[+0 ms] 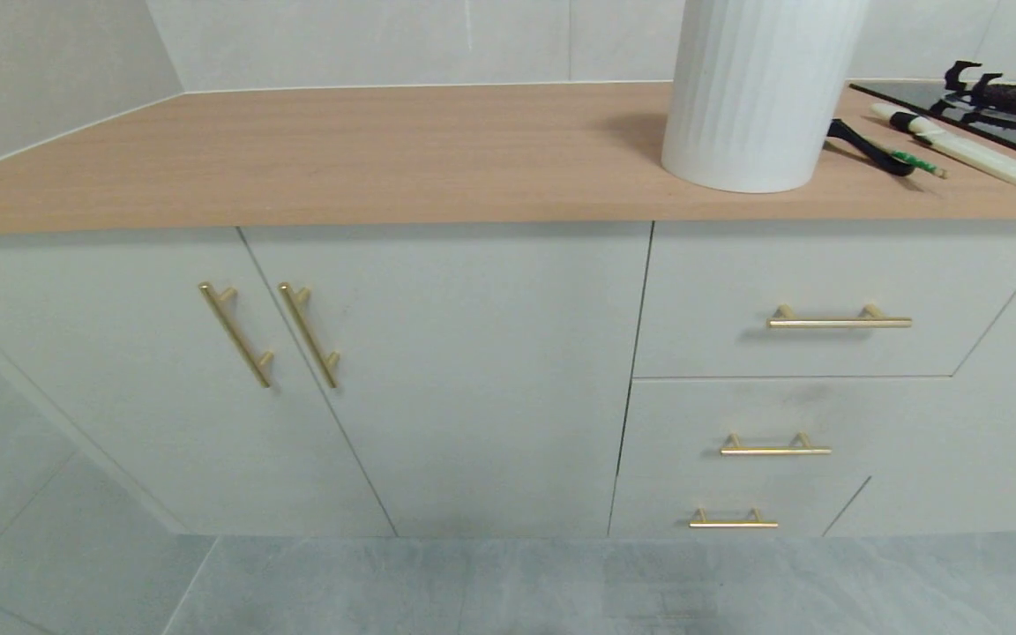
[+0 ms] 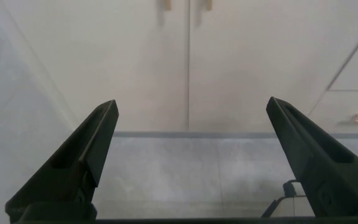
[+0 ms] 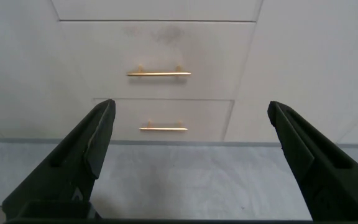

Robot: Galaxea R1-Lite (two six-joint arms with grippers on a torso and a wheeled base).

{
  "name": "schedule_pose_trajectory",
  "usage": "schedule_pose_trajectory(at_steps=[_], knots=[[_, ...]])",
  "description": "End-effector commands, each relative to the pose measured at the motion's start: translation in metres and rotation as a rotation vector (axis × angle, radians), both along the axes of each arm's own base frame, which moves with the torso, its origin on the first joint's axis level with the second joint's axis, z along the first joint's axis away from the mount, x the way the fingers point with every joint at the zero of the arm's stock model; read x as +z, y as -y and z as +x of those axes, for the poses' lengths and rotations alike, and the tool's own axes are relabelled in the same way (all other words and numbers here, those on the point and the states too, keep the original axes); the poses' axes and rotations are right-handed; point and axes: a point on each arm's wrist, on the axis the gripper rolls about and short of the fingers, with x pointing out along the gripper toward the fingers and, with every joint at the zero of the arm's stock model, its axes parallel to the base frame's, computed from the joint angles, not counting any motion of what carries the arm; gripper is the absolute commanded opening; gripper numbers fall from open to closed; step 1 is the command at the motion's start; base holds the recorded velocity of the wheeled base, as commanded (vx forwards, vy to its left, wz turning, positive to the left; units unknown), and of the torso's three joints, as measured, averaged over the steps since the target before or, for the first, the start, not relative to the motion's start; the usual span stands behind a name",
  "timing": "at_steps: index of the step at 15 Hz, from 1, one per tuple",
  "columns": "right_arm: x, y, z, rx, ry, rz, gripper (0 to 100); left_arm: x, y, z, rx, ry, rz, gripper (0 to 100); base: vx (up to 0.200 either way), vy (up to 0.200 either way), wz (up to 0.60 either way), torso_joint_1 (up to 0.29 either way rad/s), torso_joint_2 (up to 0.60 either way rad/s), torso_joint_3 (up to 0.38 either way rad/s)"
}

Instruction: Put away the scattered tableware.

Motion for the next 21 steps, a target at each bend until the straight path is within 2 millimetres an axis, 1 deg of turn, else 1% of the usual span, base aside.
schedule_pose_trajectory(at_steps=[1, 9, 10, 11, 12, 13, 16, 17, 18, 19, 20, 21], knots=[[0.000, 0.000, 0.000, 0.000, -0.001, -0.001, 100, 0.000, 0.000, 0.000, 0.001, 0.000, 0.000, 100, 0.000, 0.000, 0.00, 0.000, 0.00, 0.000], [0.001, 0.000, 0.000, 0.006, 0.005, -0.018, 100, 0.000, 0.000, 0.000, 0.001, 0.000, 0.000, 100, 0.000, 0.000, 0.00, 0.000, 0.00, 0.000], [0.009, 0.000, -0.002, 0.013, 0.051, -0.007, 100, 0.000, 0.000, 0.000, 0.003, 0.000, 0.000, 100, 0.000, 0.000, 0.00, 0.000, 0.00, 0.000], [0.044, -0.002, -0.014, 0.094, 0.153, 0.062, 100, 0.000, 0.000, 0.000, 0.001, 0.000, 0.000, 100, 0.000, 0.000, 0.00, 0.000, 0.00, 0.000], [0.048, -0.004, -0.010, 0.159, 0.014, 0.076, 100, 0.000, 0.000, 0.000, 0.003, 0.000, 0.000, 100, 0.000, 0.000, 0.00, 0.000, 0.00, 0.000], [0.047, -0.004, -0.004, 0.192, -0.117, 0.077, 100, 0.000, 0.000, 0.000, 0.003, 0.000, 0.000, 100, 0.000, 0.000, 0.00, 0.000, 0.00, 0.000], [0.052, -0.005, 0.034, 0.268, -0.401, 0.057, 100, 0.000, 0.000, 0.000, 0.003, 0.000, 0.000, 100, 0.000, 0.000, 0.00, 0.000, 0.00, 0.000], [0.056, -0.008, 0.053, 0.301, -0.499, 0.038, 100, 0.000, 0.000, 0.000, 0.003, 0.000, 0.000, 100, 0.000, 0.000, 0.00, 0.000, 0.00, 0.000], [0.060, -0.012, 0.075, 0.318, -0.586, 0.033, 100, 0.000, 0.000, 0.000, 0.003, 0.000, 0.000, 100, 0.000, 0.000, 0.00, 0.000, 0.00, 0.000], [0.063, -0.016, 0.101, 0.322, -0.661, 0.031, 100, 0.000, 0.000, 0.000, 0.001, 0.000, 0.000, 100, 0.000, 0.000, 0.00, 0.000, 0.00, 0.000], [0.066, -0.020, 0.129, 0.320, -0.713, 0.033, 100, 0.000, 0.000, 0.000, 0.001, 0.000, 0.000, 100, 0.000, 0.000, 0.00, 0.000, 0.00, 0.000], [0.063, -0.024, 0.162, 0.314, -0.764, 0.034, 100, 0.000, 0.000, 0.000, 0.001, 0.000, 0.000, 100, 0.000, 0.000, 0.00, 0.000, 0.00, 0.000]])
